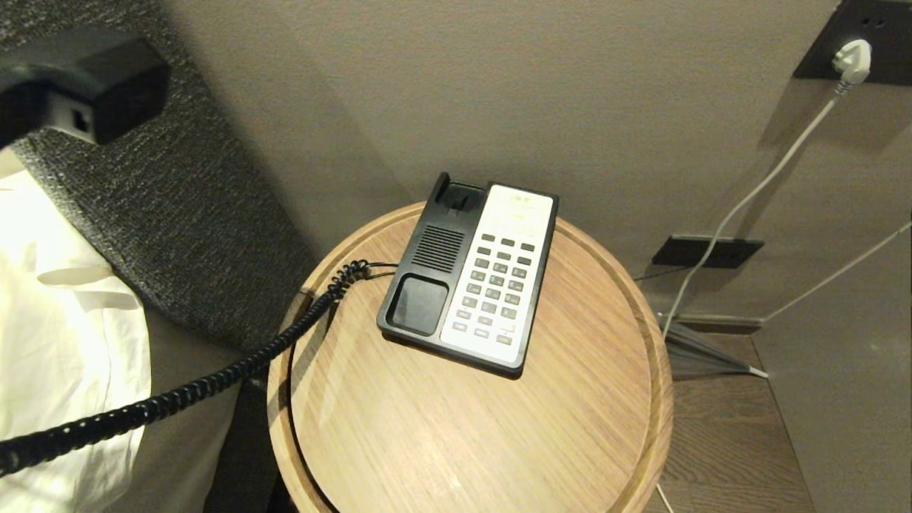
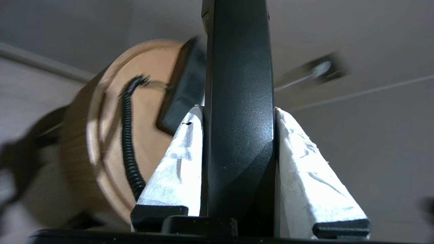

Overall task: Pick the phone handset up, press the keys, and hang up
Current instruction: Dial the number

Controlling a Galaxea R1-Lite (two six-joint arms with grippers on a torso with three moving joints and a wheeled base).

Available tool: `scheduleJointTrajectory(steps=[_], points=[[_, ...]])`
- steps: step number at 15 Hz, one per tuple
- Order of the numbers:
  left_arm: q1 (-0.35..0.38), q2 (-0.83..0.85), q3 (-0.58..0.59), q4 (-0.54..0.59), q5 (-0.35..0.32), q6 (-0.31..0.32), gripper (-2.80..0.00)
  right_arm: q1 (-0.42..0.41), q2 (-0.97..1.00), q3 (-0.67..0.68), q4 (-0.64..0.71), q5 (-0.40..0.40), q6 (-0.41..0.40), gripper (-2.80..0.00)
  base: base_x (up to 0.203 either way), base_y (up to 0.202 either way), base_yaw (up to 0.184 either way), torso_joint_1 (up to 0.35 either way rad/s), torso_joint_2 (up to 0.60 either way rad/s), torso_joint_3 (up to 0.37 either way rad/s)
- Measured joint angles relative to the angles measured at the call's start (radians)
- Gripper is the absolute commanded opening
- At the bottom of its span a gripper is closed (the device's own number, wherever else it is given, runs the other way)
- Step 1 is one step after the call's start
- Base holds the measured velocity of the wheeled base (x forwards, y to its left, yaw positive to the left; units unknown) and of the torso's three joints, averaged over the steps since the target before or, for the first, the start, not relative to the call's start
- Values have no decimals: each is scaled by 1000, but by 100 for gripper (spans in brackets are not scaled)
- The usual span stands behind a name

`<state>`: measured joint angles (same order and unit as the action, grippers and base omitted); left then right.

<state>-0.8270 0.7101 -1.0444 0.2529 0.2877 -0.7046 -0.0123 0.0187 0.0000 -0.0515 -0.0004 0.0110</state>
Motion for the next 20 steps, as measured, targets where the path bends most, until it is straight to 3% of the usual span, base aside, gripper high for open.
scheduleJointTrajectory(steps=[3,14,20], points=[[0,-104,53,-111,-15,-18,-280,0,0,0,0,0,-1,-280,0,0,0,0,0,0],[6,-161,90,-114,-38,-17,-280,0,0,0,0,0,0,-280,0,0,0,0,0,0],[49,-171,61,-94,-43,-10,-280,0,0,-15,46,10,-23,-280,0,0,0,0,0,0]])
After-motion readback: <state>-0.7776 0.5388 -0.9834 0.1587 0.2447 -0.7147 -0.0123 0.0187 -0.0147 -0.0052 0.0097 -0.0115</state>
